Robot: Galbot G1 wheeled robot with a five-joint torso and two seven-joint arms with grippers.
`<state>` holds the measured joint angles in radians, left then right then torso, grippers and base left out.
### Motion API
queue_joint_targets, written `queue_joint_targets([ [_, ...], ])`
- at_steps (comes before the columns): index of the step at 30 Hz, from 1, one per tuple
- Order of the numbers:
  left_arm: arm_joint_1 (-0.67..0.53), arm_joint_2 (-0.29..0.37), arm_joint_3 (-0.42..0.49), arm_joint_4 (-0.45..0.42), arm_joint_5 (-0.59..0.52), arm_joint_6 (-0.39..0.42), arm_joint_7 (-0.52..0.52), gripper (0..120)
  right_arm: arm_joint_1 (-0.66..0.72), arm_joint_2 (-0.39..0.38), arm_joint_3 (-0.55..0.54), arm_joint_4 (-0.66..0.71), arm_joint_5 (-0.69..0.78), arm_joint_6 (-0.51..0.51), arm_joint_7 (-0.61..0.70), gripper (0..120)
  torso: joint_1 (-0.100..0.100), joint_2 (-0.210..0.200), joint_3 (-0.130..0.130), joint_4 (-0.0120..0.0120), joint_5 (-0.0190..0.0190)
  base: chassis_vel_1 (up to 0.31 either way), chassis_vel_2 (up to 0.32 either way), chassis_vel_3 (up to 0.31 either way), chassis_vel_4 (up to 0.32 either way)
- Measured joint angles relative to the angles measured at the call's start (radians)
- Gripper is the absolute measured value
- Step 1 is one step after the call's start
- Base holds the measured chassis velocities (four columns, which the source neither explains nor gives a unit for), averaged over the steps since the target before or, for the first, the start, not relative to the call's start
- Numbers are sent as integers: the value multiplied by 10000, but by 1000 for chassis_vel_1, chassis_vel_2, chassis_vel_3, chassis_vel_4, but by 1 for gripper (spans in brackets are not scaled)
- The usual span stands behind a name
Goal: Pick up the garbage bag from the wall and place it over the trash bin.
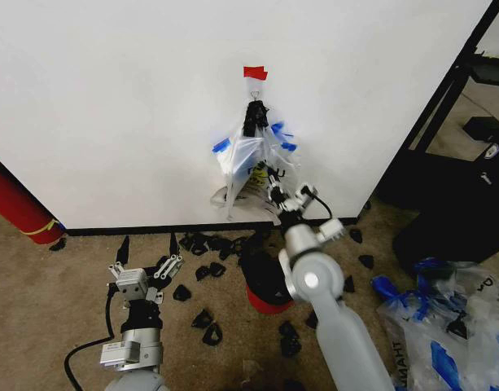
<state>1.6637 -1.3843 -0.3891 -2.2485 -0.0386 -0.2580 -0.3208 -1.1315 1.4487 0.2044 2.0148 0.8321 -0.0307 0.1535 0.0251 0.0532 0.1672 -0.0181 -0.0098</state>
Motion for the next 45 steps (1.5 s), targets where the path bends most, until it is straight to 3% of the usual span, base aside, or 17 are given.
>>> queue_joint_targets([
  [6,4,69,67,-71,9,-5,-2,98,-1530,-334,140,829,-1386,406,-475,0,0,0,0,0,-1,0,0,0,0],
  [12,-11,159,135,-136,-19,-18,-23,98,-3688,-550,355,1682,-3931,1552,-1326,0,0,1,0,1,-1,0,0,0,0],
  [19,-74,201,229,-153,-29,-20,-31,98,-5086,-591,595,1943,-5267,2530,-1574,0,0,1,1,0,-2,0,0,0,0],
  [28,5,180,123,-328,-54,-45,-47,98,-5703,-555,643,1352,-6978,3676,-1709,0,1,1,1,1,-2,0,0,0,0],
  [45,103,151,34,-251,-76,-66,-86,98,-6665,-540,979,583,-8529,6473,-2090,0,1,1,1,0,-2,0,0,0,0],
])
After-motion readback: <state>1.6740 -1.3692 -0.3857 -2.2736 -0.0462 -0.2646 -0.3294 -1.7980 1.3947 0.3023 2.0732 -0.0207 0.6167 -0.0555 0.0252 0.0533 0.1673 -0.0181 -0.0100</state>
